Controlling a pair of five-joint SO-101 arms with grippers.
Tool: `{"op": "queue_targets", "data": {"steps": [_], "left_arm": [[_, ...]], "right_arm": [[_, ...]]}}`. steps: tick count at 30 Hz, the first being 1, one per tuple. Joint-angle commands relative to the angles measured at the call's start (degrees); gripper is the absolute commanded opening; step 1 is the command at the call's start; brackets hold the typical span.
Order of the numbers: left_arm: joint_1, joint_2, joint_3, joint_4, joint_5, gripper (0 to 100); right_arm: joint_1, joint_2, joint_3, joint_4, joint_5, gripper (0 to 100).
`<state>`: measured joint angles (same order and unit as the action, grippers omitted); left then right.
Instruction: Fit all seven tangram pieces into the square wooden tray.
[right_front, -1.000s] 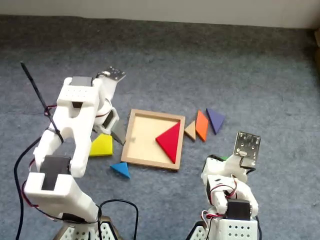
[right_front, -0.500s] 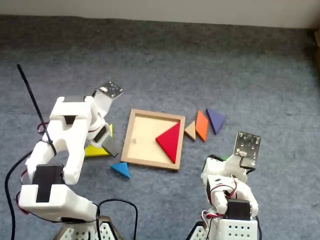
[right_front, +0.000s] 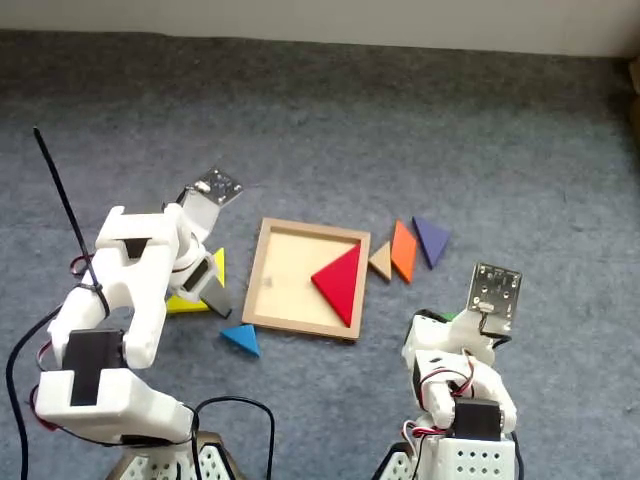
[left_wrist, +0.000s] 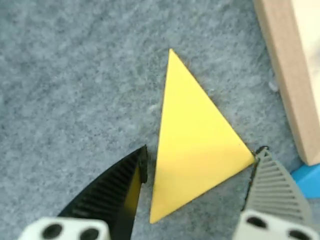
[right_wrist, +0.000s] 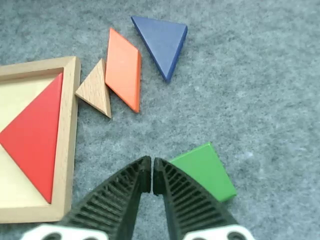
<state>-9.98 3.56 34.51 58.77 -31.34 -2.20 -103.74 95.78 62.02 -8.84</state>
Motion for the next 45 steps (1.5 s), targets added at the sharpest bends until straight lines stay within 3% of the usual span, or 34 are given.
{"op": "queue_targets", "data": {"steps": [1,9,22,28,30,36,45], "left_arm": [[1.27,-2.24,0.04,-0.7,-0.35,26],[5.23,-2.86,1.8,-0.35,-0.35,16],[4.97,-11.74,-2.07,6.59,0.62,16],[4.97,-14.29,-3.65,3.6,19.08,34],[4.97,-13.76,-5.58,2.37,23.82,35],[4.88,-4.44,-14.9,2.02,32.26,35],[4.79,13.41,-27.38,2.11,37.89,35]], "right_arm": [[0.57,0.31,6.64,0.4,0.79,2.2],[0.57,0.31,6.64,0.4,0.79,2.2],[0.57,0.31,6.64,0.4,0.79,2.2],[0.57,0.31,6.64,0.4,0.79,2.2],[0.57,0.31,6.64,0.4,0.79,2.2],[0.57,0.31,6.64,0.4,0.79,2.2],[0.57,0.31,6.64,0.4,0.79,2.2]]}}
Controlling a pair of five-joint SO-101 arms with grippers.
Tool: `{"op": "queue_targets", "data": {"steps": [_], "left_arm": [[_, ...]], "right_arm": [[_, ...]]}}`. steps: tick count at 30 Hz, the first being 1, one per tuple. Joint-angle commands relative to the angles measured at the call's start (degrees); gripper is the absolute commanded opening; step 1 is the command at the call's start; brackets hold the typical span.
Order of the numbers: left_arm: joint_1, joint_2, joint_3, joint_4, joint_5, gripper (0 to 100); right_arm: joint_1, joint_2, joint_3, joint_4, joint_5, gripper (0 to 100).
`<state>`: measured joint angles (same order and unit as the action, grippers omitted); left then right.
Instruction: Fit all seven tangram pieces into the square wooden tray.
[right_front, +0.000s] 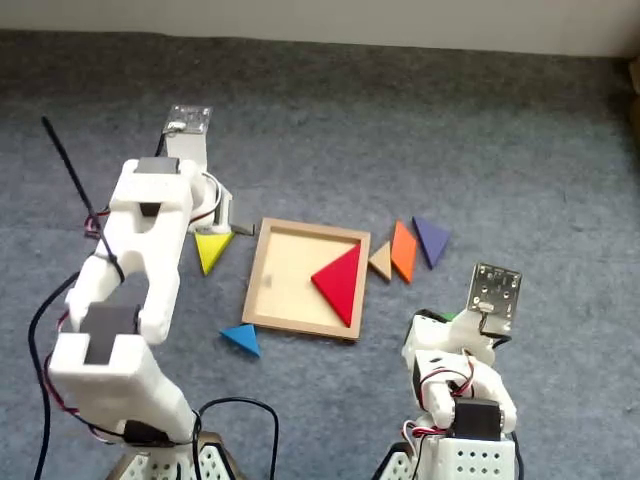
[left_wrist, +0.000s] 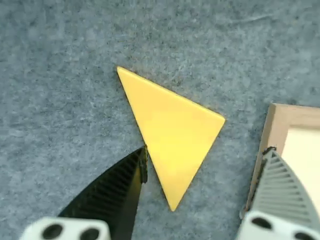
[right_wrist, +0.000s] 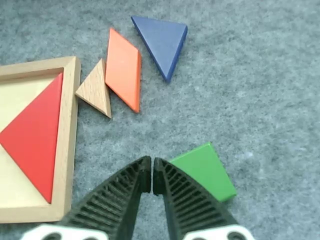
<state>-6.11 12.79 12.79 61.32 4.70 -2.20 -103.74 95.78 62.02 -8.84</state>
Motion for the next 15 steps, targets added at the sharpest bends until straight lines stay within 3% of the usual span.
{"op": "queue_targets", "data": {"steps": [1,15], "left_arm": [[0.57,5.32,-6.29,-0.44,1.85,35],[-1.71,10.15,-9.89,-0.44,3.96,31]], "right_arm": [[0.57,0.31,6.64,0.4,0.79,2.2],[0.57,0.31,6.64,0.4,0.79,2.2]]}}
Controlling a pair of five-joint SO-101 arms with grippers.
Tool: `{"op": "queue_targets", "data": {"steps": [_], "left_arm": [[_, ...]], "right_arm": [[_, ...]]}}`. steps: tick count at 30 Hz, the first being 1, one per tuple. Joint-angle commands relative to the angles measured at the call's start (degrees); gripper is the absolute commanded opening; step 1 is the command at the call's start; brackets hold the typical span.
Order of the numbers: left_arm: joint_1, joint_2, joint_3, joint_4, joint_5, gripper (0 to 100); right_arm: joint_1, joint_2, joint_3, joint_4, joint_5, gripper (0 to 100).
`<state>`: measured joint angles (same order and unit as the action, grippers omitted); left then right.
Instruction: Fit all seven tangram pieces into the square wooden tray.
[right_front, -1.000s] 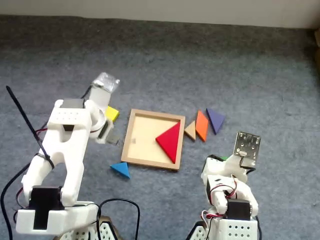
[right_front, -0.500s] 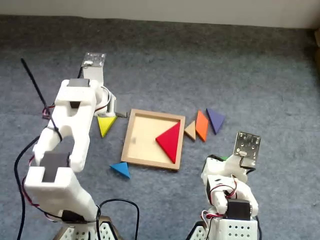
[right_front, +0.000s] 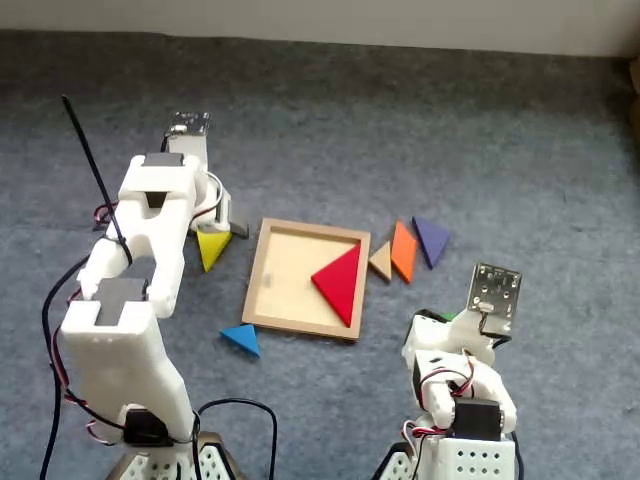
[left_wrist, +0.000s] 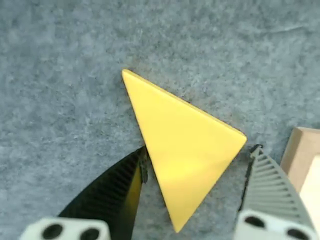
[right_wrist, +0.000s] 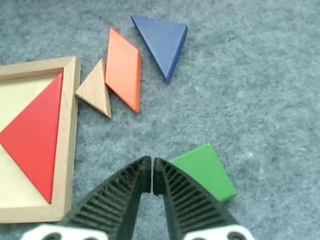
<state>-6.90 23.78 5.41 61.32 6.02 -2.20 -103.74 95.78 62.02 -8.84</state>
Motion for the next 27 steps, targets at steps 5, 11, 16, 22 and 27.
{"op": "queue_targets", "data": {"steps": [5,11,16,22,27], "left_arm": [[-1.63,-0.84,-2.59,-0.88,3.16,31],[-1.19,-1.27,-8.04,3.69,3.16,31],[-0.13,-0.84,-14.11,9.32,3.25,31],[2.33,1.63,-12.88,9.32,3.16,31],[2.15,8.92,-15.6,8.62,3.16,31]], "right_arm": [[0.57,0.31,6.64,0.4,0.79,2.2],[0.57,0.31,6.64,0.4,0.79,2.2],[0.57,0.31,6.64,0.4,0.79,2.2],[0.57,0.31,6.64,0.4,0.79,2.2],[0.57,0.31,6.64,0.4,0.79,2.2]]}}
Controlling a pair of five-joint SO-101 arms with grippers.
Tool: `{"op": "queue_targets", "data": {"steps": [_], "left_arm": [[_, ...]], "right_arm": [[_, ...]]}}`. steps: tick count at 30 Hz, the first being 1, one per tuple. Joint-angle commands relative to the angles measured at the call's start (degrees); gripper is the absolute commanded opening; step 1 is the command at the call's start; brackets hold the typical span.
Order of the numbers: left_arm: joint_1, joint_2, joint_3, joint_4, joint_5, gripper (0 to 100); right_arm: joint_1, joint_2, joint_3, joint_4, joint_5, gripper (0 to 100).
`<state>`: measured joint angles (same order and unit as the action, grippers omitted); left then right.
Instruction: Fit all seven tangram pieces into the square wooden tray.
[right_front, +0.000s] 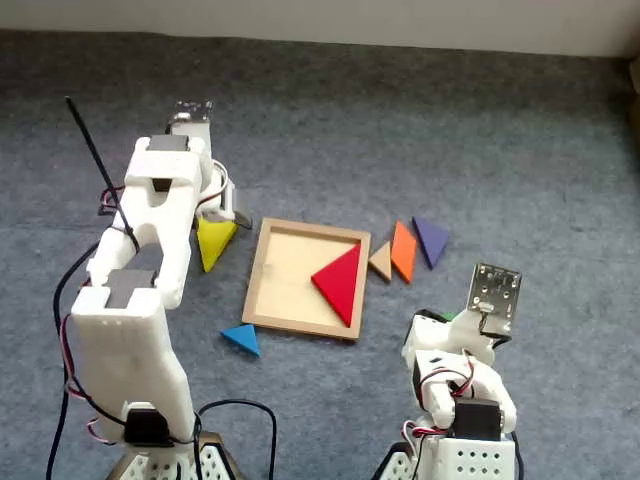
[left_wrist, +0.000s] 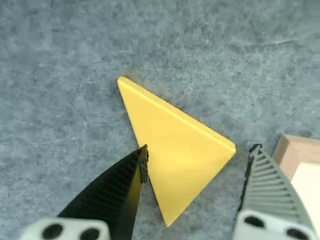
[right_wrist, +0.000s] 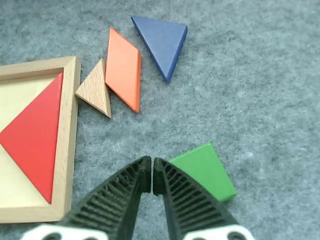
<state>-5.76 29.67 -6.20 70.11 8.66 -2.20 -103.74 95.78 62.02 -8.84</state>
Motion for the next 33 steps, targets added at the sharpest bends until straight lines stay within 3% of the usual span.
{"op": "queue_targets", "data": {"steps": [1,11,26,33], "left_arm": [[0.92,4.09,-5.49,0.53,0.53,31],[1.01,12.88,-18.95,10.9,0.35,30],[1.01,15.52,-23.08,13.36,0.18,11],[1.36,12.79,-24.4,16.18,-5.1,3]], "right_arm": [[0.57,0.31,6.64,0.4,0.79,2.2],[0.57,0.31,6.64,0.4,0.79,2.2],[0.57,0.31,6.64,0.4,0.79,2.2],[0.57,0.31,6.64,0.4,0.79,2.2]]}}
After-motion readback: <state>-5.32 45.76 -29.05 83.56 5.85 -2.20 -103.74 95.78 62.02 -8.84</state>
